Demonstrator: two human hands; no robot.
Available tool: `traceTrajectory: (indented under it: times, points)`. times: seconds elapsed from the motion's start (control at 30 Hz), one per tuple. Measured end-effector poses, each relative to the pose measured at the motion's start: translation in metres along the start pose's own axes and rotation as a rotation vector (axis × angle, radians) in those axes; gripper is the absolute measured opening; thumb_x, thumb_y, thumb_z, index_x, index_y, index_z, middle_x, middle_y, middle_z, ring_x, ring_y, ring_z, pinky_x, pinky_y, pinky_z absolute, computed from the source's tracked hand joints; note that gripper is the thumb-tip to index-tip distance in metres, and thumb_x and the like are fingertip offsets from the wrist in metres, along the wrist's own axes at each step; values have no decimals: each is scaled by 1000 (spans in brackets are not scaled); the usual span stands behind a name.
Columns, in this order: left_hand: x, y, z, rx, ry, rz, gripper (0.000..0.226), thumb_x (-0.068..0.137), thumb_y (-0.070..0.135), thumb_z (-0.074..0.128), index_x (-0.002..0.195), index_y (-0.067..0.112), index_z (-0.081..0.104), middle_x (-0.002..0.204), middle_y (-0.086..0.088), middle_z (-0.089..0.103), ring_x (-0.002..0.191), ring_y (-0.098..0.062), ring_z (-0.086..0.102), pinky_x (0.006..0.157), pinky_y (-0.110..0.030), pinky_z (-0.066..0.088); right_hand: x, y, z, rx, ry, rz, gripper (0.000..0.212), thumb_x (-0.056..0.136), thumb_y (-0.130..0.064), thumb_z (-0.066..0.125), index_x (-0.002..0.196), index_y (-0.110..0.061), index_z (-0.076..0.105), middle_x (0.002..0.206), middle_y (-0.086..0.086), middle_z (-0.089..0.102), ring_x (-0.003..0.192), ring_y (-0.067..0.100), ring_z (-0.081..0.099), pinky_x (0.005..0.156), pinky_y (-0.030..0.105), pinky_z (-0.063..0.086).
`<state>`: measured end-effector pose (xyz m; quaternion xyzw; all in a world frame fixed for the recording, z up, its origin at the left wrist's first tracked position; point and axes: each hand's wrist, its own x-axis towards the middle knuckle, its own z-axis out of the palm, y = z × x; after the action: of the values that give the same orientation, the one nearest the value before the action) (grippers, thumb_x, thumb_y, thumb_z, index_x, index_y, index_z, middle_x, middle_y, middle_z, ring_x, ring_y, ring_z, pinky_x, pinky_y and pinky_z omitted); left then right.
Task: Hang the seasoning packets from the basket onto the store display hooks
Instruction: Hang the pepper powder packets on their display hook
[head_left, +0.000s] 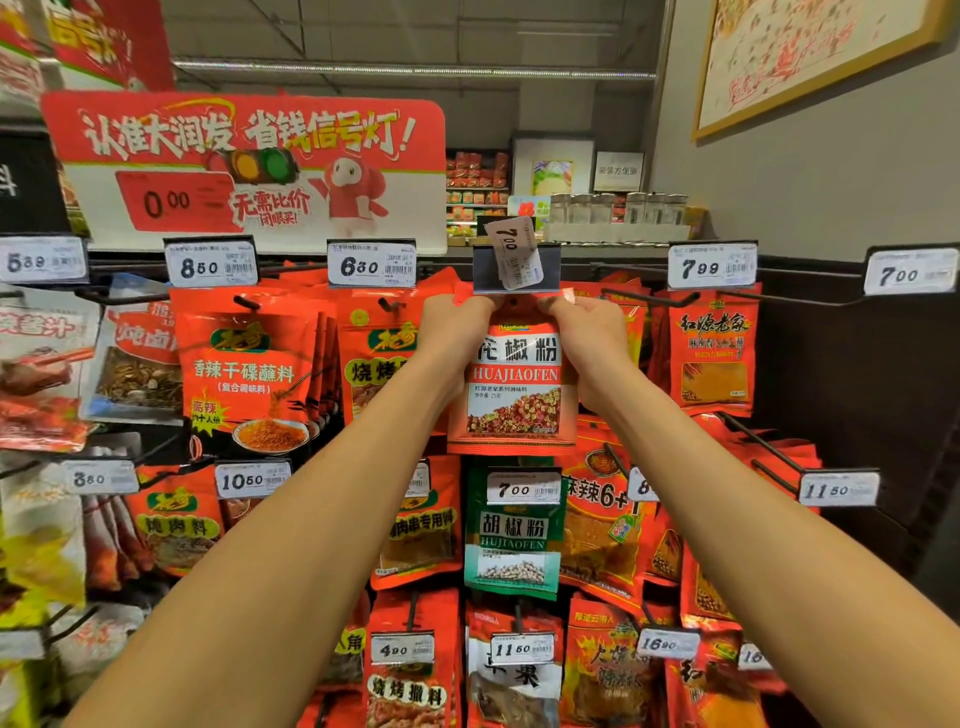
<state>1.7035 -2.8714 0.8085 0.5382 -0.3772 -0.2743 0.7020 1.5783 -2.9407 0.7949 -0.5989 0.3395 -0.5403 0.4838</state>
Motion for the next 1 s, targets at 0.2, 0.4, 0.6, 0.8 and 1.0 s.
traceTrajectory:
  times: [0.2,0.4,0.6,0.8,1.0]
  points:
    - [8,-10,1,59,66,-57,23,86,27,75,97,10,63,85,-13,78,70,-30,76,66,-50,64,6,7,4,-34,49,45,19,89,-28,70,75,-15,66,69,6,76,63,24,76,64,40,62]
    - [15,-39,-3,-7,116,-70,29,84,41,79,90,14,69,80,-7,78,69,-25,76,65,-40,63,9,24,-6,-180,-6,-9,32,94,-43,65,75,-18,65,68,-4,74,69,17,73,67,36,57]
    - [38,-43,6,-46,164,-127,21,90,28,75,94,10,66,82,-9,77,61,-22,75,49,-30,57,32,24,6,-219,24,-72,29,95,-41,64,79,-17,70,78,2,77,77,22,75,80,49,62]
    - [72,-44,23,-7,234,-237,35,88,25,78,110,3,62,87,-12,76,66,-27,75,61,-39,64,73,35,16,-218,7,105,24,94,-43,66,82,-21,67,88,3,76,85,26,73,87,47,59]
    - [85,-43,24,47,163,-225,36,98,27,64,122,3,55,94,-13,76,71,-24,75,59,-39,63,89,33,23,-137,-88,233,41,103,-43,49,123,-9,61,109,12,74,98,32,72,94,49,57]
